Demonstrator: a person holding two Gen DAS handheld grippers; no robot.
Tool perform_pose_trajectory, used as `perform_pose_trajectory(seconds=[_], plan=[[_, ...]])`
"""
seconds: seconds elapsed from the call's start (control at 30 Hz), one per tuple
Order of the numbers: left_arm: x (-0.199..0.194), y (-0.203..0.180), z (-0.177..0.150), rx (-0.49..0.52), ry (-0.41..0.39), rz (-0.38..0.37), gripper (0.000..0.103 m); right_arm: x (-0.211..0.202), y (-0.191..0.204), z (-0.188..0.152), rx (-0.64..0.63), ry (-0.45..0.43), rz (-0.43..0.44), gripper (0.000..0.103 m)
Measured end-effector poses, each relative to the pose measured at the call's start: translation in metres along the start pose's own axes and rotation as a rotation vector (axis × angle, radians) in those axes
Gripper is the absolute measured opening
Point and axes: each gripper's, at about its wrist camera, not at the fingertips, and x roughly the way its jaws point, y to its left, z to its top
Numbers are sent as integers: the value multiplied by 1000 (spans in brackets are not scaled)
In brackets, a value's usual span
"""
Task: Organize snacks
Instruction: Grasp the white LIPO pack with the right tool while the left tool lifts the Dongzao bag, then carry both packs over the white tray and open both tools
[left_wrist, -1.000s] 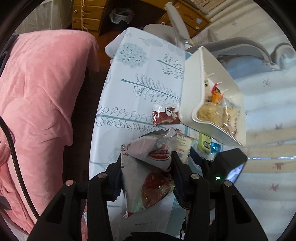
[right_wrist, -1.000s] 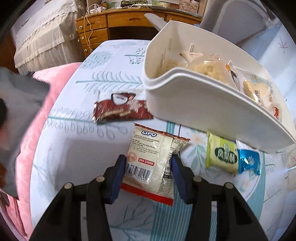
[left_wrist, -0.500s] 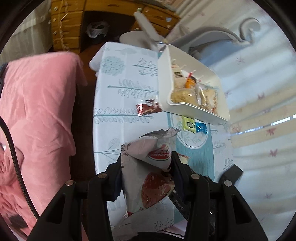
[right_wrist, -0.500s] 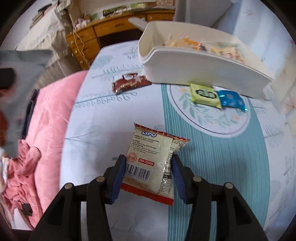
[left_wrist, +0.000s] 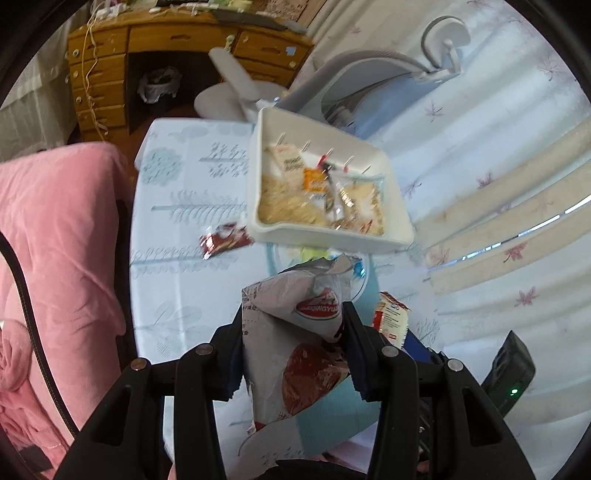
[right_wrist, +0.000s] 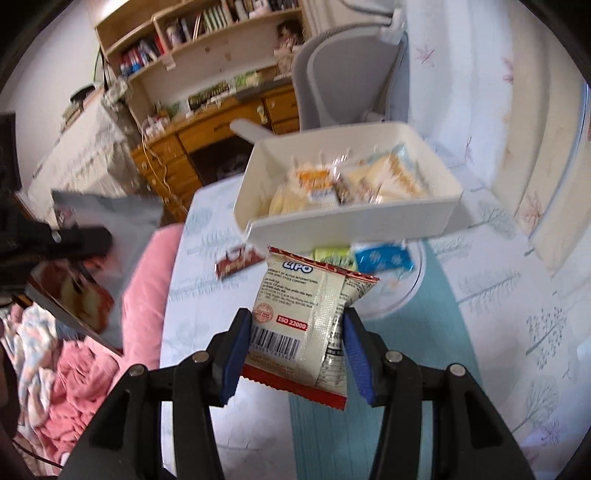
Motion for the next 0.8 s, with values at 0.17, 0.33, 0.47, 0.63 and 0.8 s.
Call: perform_pose_trajectory(seconds=[0.17,0.33,0.47,0.63,0.8], plan=[[9,-26,21,-51,-43,-10,45,-7,-29,40,-34,-12,34,50],[25,-52,45,-66,-79,2,45,-6,-52,80,-70,-56,67,50],[47,-67,66,-95,-113,6,45,2,-71,108,-106,-80,95,50],[74,-81,87,-127,-146,6,45,22,-94,138,-137,-96,116,50],[99,-93,105,-125,-156,33,45,37,-109,158,-165,-136,117,50]])
